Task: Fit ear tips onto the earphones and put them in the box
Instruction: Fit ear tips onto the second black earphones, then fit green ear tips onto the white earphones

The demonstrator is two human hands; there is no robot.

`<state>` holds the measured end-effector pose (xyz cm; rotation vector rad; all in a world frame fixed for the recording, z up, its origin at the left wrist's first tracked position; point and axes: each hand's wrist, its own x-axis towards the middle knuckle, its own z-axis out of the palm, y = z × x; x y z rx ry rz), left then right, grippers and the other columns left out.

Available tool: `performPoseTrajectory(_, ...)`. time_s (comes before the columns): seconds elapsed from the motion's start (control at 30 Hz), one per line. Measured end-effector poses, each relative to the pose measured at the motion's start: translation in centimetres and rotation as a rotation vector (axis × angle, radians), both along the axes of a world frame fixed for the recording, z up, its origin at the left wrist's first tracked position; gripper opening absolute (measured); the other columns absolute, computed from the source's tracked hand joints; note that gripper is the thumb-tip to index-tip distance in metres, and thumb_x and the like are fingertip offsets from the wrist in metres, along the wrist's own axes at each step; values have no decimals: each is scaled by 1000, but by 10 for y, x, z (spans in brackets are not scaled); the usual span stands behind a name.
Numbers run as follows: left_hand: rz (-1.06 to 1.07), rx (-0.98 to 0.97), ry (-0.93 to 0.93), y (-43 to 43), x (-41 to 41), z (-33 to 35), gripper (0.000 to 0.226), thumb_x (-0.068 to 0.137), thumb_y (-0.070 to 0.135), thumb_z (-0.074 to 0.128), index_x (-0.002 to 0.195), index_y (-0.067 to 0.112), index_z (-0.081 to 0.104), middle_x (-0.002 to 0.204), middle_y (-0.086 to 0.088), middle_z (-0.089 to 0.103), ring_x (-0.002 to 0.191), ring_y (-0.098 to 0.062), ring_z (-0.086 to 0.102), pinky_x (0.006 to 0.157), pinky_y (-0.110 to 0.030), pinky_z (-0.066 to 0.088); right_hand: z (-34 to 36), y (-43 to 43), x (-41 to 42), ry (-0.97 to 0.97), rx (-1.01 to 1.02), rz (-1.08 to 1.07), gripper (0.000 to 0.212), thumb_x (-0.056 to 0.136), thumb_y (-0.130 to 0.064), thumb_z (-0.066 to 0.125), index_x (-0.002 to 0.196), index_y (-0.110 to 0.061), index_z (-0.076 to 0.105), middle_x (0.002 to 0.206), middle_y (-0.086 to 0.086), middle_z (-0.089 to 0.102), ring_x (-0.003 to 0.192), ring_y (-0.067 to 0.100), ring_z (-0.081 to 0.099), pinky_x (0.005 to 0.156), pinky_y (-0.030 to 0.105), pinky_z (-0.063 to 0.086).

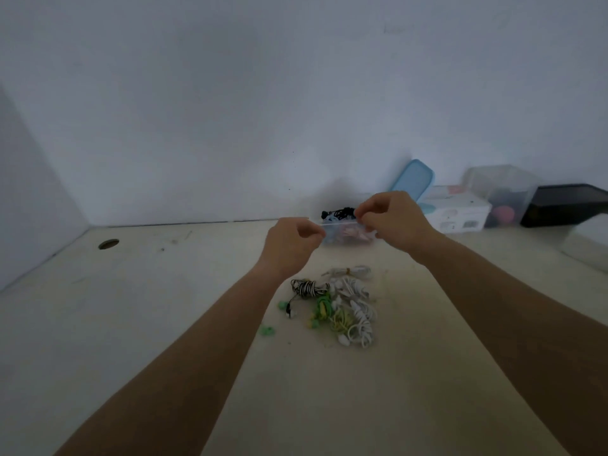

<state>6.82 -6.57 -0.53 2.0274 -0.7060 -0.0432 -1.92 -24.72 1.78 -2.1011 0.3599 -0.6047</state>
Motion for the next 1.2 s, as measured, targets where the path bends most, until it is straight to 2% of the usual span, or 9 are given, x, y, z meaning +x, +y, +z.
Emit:
performPoseTrajectory(0.1,-26,96,-55,16,-24,-12,11,89,17,67,92,24,76,87,12,69,71,3,59,70,-18,48,-13,18,-19,117,-105,92,17,87,-7,65,89,-21,75,79,-9,70,71,5,62,71,22,45)
performPoseTrajectory(0.23,-22,267,-114,28,-43,-30,20,91,17,64,108,24,72,108,5,66,87,-7,59,82,-20,45,-34,29,-29,313,-415,77,33,93,-6,56,121,-19,68,130,2,63,111,15,59,96,26,43)
performPoseTrajectory(0.33,-28,293,-121,32,-50,-40,28,92,13,60,116,20,70,121,1,64,103,-11,58,88,-17,39,-48,28,-28,419,-472,85,40,96,-8,53,134,-21,60,146,3,52,127,22,53,105,32,40)
performPoseTrajectory(0.53,24,203,-53,40,-47,-39,28,87,5,59,103,22,75,108,6,67,92,-8,59,85,-19,45,-54,31,-20,411,-471,47,35,95,-21,60,130,-18,63,126,7,63,106,21,60,92,30,45)
performPoseTrajectory(0.63,20,168,-14,43,-42,-38,34,85,-2,56,101,21,76,111,2,70,99,-14,63,91,-31,53,-52,33,-12,466,-532,25,21,91,-28,64,110,-25,72,121,6,63,102,24,59,87,31,46)
performPoseTrajectory(0.7,13,158,-9,45,-40,-39,34,85,-3,56,101,20,76,107,3,71,99,-12,64,91,-25,53,-51,34,-10,478,-537,30,12,90,-29,65,100,-27,72,119,3,62,103,23,57,86,31,45)
performPoseTrajectory(0.83,37,21,84,50,-38,-39,30,88,3,56,96,23,77,99,10,73,96,-3,65,87,-18,51,-45,37,-12,346,-402,23,17,93,-18,64,100,-3,70,102,7,69,93,24,62,82,32,47)
performPoseTrajectory(1.03,59,-92,106,53,-35,-34,28,86,3,57,89,25,75,92,10,75,94,-4,68,88,-24,53,-28,35,-15,127,-163,33,4,93,-22,67,91,-19,66,83,-6,65,72,7,57,71,23,42)
performPoseTrajectory(1.2,66,-138,183,53,-40,-30,22,89,9,60,107,19,70,95,6,75,94,-10,69,68,-22,49,-6,41,-24,10,5,63,5,92,-18,68,97,-17,69,81,-8,66,67,1,57,56,8,41)
